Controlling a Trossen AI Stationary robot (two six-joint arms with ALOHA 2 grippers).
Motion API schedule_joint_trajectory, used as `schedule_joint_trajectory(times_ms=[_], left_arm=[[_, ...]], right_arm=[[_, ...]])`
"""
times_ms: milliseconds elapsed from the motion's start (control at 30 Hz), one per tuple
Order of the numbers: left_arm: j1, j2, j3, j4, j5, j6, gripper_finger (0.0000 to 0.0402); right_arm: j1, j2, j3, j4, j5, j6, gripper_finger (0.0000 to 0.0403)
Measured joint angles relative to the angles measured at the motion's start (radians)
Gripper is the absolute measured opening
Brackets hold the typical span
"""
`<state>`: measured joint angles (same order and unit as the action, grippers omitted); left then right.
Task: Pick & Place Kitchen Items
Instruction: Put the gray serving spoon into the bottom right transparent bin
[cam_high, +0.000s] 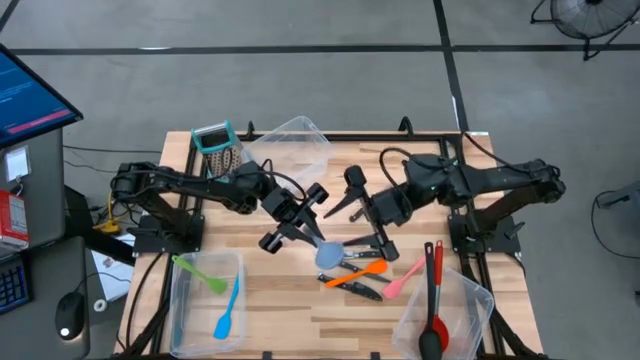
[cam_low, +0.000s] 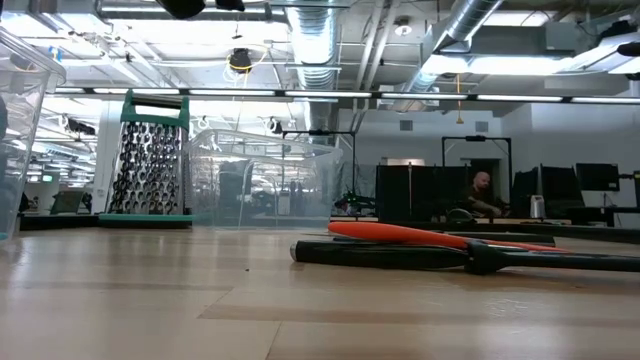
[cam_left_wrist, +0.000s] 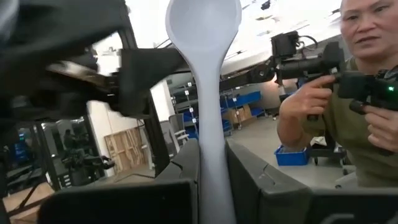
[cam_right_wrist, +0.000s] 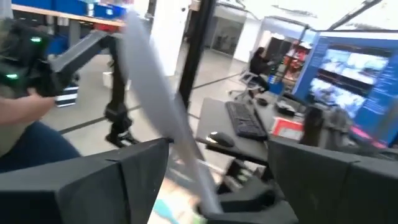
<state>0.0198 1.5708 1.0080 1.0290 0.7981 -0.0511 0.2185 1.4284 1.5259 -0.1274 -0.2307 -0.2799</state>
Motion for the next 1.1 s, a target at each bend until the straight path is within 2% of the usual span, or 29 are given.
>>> schedule_joint_trajectory(times_ms=[167,500,733,933,1000,1100], left_arm=[[0.005,0.0,0.0,-0.001,-0.006,-0.033,0.0028],[0.004,0.01,0.0,-0.005,-0.033,-0.035,0.0028],[0.021,0.015,0.0,-0.015,-0.045,-0.056,0.0028],[0.024,0.015,0.0,-0.02,-0.05,-0.082,0.0028],[0.024,0.015,0.0,-0.018,-0.05,-0.084,0.0028],[0.024,0.016,-0.001,-0.033,-0.056,-0.104,0.0028]], right_arm=[[0.006,0.004,-0.001,-0.066,-0.007,0.0,0.027],[0.025,0.003,-0.001,0.03,-0.006,-0.034,0.0269],[0.025,0.003,-0.001,0.039,-0.005,-0.034,0.0245],[0.023,0.003,-0.001,0.044,-0.007,-0.045,0.0185],[0.024,0.003,-0.001,0.042,-0.007,-0.048,0.0143],[0.024,0.003,-0.001,0.04,-0.003,-0.093,0.0055]])
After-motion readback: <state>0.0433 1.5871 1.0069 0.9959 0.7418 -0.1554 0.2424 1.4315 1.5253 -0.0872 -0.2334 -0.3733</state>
